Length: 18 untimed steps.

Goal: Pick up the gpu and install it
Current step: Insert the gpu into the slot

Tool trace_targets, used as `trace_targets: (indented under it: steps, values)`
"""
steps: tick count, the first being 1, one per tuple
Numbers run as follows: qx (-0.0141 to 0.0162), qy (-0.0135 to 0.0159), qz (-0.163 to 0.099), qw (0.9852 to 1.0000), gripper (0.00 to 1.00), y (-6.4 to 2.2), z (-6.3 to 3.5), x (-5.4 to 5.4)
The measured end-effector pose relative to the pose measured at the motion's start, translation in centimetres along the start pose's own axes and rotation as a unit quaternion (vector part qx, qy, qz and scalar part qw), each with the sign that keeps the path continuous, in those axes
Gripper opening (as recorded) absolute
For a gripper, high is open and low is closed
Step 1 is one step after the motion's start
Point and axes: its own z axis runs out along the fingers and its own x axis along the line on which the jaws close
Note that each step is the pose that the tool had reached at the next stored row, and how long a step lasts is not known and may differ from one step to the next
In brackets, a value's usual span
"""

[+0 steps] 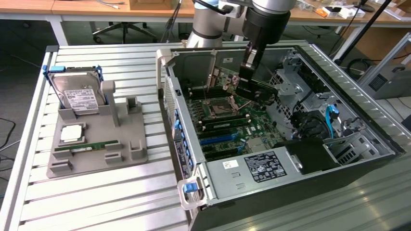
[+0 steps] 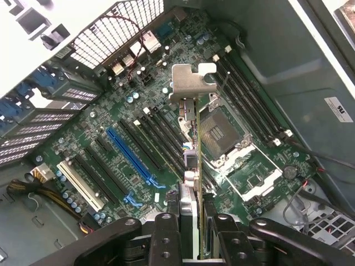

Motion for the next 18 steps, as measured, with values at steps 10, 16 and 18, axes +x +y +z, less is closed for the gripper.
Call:
trace_targets:
  steps: [10,16,18]
  values:
    - [-0.0005,-0.0005,-0.016,0.9999,0.27,0.0,0.02,0.0]
    - [-0.0007,-0.0007,-0.025,0.9997,0.27,0.0,0.02,0.0]
    - [-0.0008,-0.0008,-0.029,0.9996,0.27,0.0,0.03,0.0]
